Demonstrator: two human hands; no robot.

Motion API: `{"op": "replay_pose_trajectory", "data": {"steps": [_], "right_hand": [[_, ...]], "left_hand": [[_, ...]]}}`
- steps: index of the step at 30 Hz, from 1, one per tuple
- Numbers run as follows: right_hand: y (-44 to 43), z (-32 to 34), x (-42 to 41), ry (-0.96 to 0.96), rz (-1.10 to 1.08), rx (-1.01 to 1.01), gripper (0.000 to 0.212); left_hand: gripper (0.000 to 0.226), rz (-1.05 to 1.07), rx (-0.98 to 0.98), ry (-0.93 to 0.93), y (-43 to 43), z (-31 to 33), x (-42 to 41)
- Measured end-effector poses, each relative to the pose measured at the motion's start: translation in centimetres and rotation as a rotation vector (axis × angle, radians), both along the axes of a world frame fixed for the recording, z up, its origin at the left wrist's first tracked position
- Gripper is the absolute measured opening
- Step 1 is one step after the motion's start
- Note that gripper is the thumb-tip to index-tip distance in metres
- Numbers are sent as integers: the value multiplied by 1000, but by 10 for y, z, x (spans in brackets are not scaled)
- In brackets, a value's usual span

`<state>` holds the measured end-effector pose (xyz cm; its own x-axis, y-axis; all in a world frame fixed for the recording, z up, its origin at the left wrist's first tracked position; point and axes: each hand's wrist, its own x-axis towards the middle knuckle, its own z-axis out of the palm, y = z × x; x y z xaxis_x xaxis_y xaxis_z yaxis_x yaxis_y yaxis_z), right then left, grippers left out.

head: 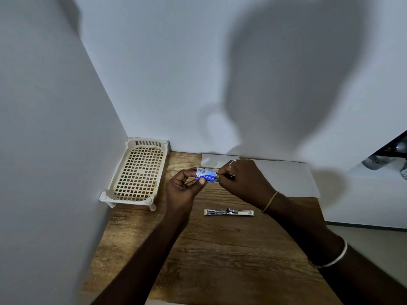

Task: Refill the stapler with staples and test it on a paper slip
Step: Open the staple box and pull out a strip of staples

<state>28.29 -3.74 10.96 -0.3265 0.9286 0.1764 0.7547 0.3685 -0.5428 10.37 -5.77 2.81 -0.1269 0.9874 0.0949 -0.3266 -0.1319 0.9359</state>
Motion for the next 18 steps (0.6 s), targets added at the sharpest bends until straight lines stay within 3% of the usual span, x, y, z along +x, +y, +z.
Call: {"op": "replay_pose_trajectory", "data": {"steps": [5, 9, 11, 14, 18], "right_hand": [[-2, -2, 1, 9, -38, 14, 11], [0, -6, 8, 83, -163, -16, 9], [1, -12, 10, 247, -222, -143, 11], [-2, -22, 5, 651, -278, -398, 11], [-3, -44, -4, 690, -320, -404, 8]], "left_hand": [[29, -5, -3, -8, 1, -1, -2], [18, 11, -2, -2, 1, -8, -5], [21, 31, -21, -32, 0, -12, -6], [34, 64, -58, -62, -6, -17, -6], [57, 64, -150, -5, -17, -30, -9]]}}
